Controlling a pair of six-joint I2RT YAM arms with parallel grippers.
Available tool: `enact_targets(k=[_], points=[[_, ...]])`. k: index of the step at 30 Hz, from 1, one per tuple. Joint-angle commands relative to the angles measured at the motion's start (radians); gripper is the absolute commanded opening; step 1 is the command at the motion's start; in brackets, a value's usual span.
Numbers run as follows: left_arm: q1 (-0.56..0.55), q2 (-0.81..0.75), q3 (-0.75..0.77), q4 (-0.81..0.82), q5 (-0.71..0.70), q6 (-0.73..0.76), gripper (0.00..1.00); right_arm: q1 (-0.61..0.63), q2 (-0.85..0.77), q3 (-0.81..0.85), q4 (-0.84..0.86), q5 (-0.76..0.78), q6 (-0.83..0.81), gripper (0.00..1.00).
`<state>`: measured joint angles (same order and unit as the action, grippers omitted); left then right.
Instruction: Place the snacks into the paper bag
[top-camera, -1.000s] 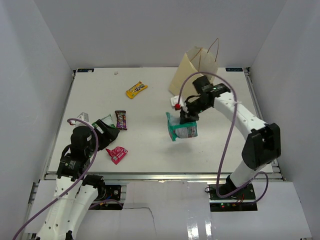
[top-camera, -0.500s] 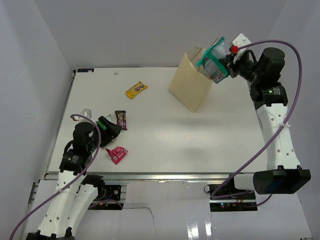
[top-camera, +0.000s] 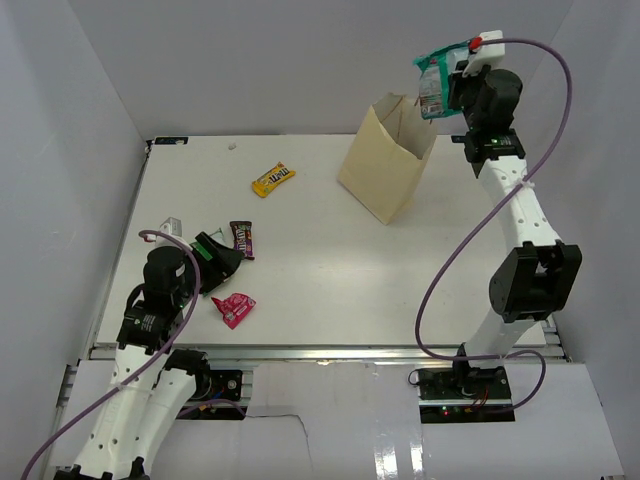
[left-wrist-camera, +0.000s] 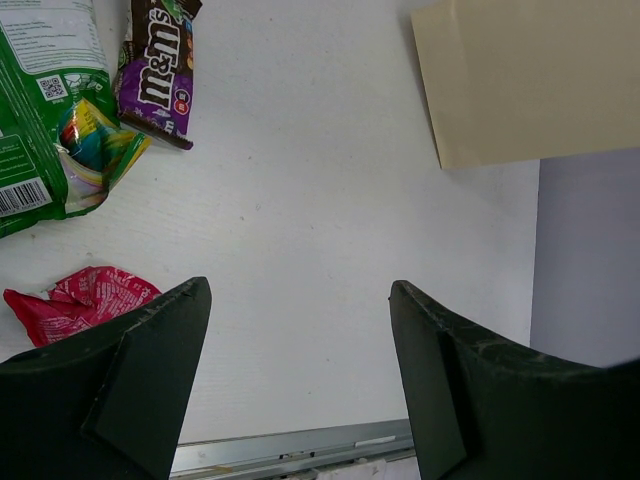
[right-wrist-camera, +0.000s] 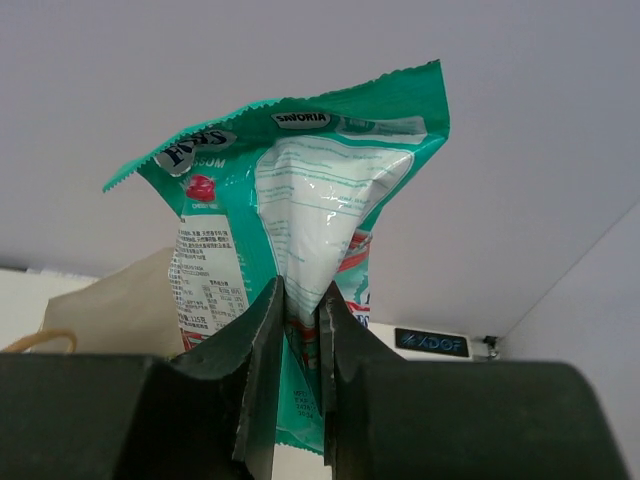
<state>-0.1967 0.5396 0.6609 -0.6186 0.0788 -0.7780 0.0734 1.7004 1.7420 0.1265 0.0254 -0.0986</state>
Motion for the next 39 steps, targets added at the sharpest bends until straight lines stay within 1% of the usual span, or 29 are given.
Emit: enact_targets(k=[1,5,9,10,17,20,21,24,29,30,32,33,35,36,37,38,39], points=[[-0.001,-0.016,-0.003,0.005,0.004,0.008,0.82,0.069,-0.025,-0.046,0.128,0.018,-0.012,0.08],[-0.001,-0.021,-0.006,-0.003,0.001,0.008,0.82,0.115,-0.053,-0.177,0.145,0.024,-0.046,0.08],[-0.001,-0.007,-0.007,0.002,0.004,0.009,0.82,0.144,-0.065,-0.239,0.084,-0.059,-0.061,0.08],[-0.001,-0.004,-0.009,0.008,0.009,0.011,0.82,0.147,-0.065,-0.242,0.044,-0.102,-0.065,0.08],[0.0,0.016,-0.012,0.03,0.024,0.014,0.82,0.173,0.033,-0.11,-0.204,-0.197,-0.056,0.08],[-0.001,0.017,-0.015,0.033,0.03,0.017,0.82,0.19,0.086,-0.066,-0.267,-0.238,-0.079,0.08],[-0.001,0.017,-0.015,0.033,0.03,0.016,0.82,0.198,0.102,-0.029,-0.315,-0.248,-0.093,0.08],[-0.001,0.019,-0.018,0.033,0.033,0.017,0.82,0.219,0.153,0.026,-0.376,-0.223,-0.134,0.08],[0.0,0.016,-0.02,0.033,0.036,0.019,0.82,0.243,0.208,0.056,-0.412,-0.194,-0.145,0.09],[-0.001,0.014,-0.02,0.033,0.038,0.017,0.82,0.244,0.214,0.059,-0.419,-0.199,-0.145,0.15],[-0.001,0.017,-0.02,0.033,0.038,0.017,0.82,0.25,0.226,0.071,-0.442,-0.206,-0.151,0.22],[-0.001,0.017,-0.018,0.033,0.038,0.019,0.82,0.252,0.228,0.073,-0.447,-0.212,-0.154,0.29],[0.0,0.022,-0.017,0.033,0.039,0.019,0.82,0.256,0.226,0.077,-0.464,-0.223,-0.173,0.34],[0.0,0.023,-0.017,0.033,0.039,0.02,0.82,0.256,0.226,0.08,-0.472,-0.235,-0.177,0.41],[-0.001,0.026,-0.017,0.033,0.039,0.02,0.82,0.256,0.226,0.086,-0.479,-0.239,-0.184,0.46],[-0.001,0.029,-0.015,0.034,0.039,0.022,0.83,0.256,0.228,0.108,-0.502,-0.242,-0.193,0.58],[-0.001,0.031,-0.015,0.034,0.039,0.025,0.83,0.256,0.226,0.122,-0.516,-0.251,-0.226,0.64]])
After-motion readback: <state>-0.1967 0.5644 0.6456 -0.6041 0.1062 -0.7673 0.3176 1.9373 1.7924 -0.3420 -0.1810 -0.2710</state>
